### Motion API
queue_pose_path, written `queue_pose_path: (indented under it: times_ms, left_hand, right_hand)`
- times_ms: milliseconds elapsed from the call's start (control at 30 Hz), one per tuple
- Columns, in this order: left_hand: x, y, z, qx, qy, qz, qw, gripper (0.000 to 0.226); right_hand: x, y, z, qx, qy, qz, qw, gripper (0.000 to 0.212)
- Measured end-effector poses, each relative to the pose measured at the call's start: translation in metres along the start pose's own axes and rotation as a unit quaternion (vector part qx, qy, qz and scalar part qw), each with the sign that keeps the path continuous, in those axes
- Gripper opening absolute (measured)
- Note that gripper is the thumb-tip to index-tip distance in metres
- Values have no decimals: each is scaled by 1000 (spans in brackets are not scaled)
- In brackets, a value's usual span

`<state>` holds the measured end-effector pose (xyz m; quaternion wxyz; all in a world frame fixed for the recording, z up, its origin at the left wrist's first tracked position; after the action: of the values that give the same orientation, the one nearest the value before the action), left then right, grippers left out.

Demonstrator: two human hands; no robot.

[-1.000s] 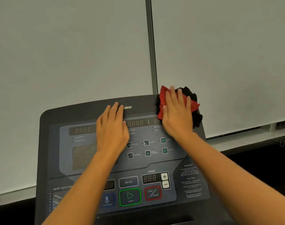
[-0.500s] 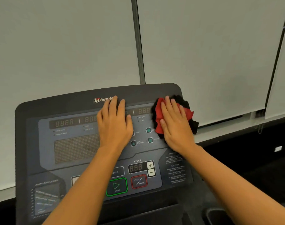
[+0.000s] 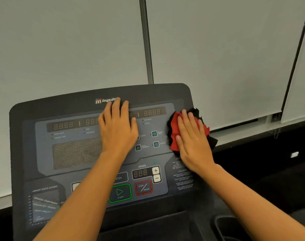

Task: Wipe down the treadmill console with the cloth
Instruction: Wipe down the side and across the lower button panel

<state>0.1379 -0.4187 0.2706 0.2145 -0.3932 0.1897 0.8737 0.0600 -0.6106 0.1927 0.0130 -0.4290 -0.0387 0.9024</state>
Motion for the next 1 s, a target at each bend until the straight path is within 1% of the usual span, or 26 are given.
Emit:
queue_pose_path:
  times_ms: [67, 133, 200, 267, 367, 467, 533, 600, 633, 733, 800, 833, 900, 1000]
  left_hand:
    - [1, 2, 0, -2, -4, 5, 1000, 55]
    - [2, 3, 1, -4, -11, 4, 1000, 55]
    - [4, 3, 2, -4, -19, 6, 1000, 56]
    - [7, 3, 4, -4, -27, 1, 1000, 56]
    - [15, 2, 8, -3, -35, -7, 999, 54]
    - [28, -4, 8, 2, -32, -6, 999, 52]
    - [38, -7, 8, 0, -32, -7, 999, 52]
    - [46, -9, 7, -4, -36, -9, 999, 52]
    - [49, -9, 7, -4, -38, -11, 999, 52]
    - [56, -7, 7, 1, -36, -12, 999, 50]
    - [65, -8, 5, -1, -41, -14, 999, 50]
    - [69, -8, 4, 1, -41, -16, 999, 50]
    - [82, -11, 1, 4, -45, -16, 999, 51]
    - [106, -19, -4, 11, -56, -20, 998, 52]
  right_hand:
    - [7, 7, -1, 1, -17, 21, 1000, 56]
    - [-16, 12, 6, 12, -22, 36, 999, 56]
    - [-46, 14, 10, 7, -21, 31, 999, 56]
    - [-56, 13, 9, 14, -16, 15, 1000, 56]
    - [-11, 4, 2, 27, -20, 28, 999, 58]
    - [80, -13, -11, 42, -79, 61, 994, 59]
    - [111, -15, -16, 53, -105, 97, 988, 59]
    - [95, -7, -13, 65, -115, 120, 984, 58]
    - [77, -6, -10, 72, -111, 118, 984, 58]
    - [21, -8, -2, 62, -72, 49, 994, 58]
    - [14, -12, -4, 58, -58, 21, 996, 59]
    - [20, -13, -5, 57, -55, 23, 997, 59]
    - [51, -19, -10, 59, -68, 53, 995, 60]
    - [120, -28, -21, 74, -130, 119, 981, 59]
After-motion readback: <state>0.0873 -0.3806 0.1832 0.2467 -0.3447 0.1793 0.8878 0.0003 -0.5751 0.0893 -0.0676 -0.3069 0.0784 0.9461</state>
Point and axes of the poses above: each hand's wrist, its own x-axis away from the middle knuckle, its own z-axis out of the back of the hand, y = z × x, the point moved 5 cm from there along -x, towards the middle knuckle, and after that the axes turned 2 degrees about z, right-handed, at the moved point
